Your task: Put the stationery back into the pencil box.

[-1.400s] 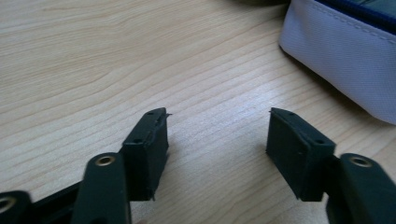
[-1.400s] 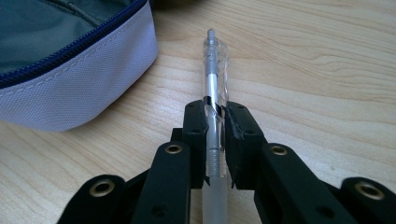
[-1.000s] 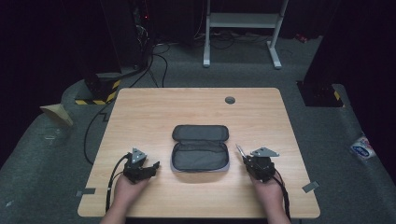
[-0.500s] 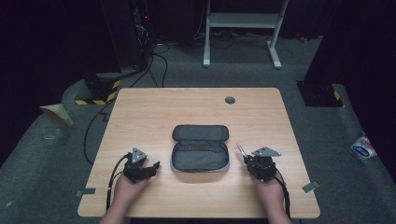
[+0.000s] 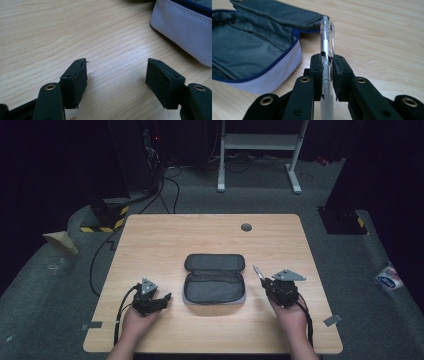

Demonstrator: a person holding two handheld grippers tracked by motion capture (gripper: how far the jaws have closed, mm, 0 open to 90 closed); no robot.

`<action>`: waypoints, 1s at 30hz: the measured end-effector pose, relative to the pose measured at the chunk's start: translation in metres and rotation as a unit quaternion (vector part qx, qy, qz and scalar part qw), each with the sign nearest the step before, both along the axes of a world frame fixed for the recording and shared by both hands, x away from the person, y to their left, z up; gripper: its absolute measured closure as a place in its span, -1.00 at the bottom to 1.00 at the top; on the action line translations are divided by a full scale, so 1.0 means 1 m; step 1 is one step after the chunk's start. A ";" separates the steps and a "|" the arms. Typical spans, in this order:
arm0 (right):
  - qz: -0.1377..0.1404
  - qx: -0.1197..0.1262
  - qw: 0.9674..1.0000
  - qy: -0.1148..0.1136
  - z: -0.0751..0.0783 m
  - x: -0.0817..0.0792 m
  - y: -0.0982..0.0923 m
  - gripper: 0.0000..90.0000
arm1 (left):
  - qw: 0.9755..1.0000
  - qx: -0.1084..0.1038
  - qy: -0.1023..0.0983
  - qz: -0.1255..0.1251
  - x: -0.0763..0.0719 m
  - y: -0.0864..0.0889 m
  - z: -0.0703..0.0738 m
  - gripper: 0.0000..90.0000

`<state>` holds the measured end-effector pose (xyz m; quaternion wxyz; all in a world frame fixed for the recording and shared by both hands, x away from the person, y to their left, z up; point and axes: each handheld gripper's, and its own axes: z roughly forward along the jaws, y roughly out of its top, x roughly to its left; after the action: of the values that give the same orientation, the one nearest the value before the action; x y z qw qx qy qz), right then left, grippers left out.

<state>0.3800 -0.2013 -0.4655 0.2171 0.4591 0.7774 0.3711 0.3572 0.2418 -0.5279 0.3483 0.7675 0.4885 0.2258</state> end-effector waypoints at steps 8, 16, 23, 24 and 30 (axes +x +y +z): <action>0.012 0.010 1.000 -0.013 0.012 0.002 -0.001 0.74 | 1.000 0.000 0.000 0.000 0.000 0.000 0.000 -0.25; 0.028 0.016 0.999 -0.018 0.019 0.000 0.002 0.74 | 1.000 0.002 -0.001 0.003 -0.001 -0.001 0.000 -0.25; 0.045 0.021 0.998 -0.026 0.027 0.002 0.009 0.74 | 1.000 0.001 -0.001 0.002 -0.001 -0.001 0.000 -0.25; 0.050 0.018 0.998 -0.028 0.027 0.003 0.011 0.74 | 1.000 0.001 -0.001 0.003 -0.001 -0.001 0.000 -0.25; 0.074 0.016 0.997 -0.030 0.028 0.006 0.025 0.74 | 1.000 0.001 -0.001 0.003 -0.001 -0.001 0.000 -0.25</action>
<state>0.3862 -0.1758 -0.4373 0.2048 0.3927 0.7962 0.4121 0.3561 0.2411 -0.5279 0.3473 0.7665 0.4901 0.2275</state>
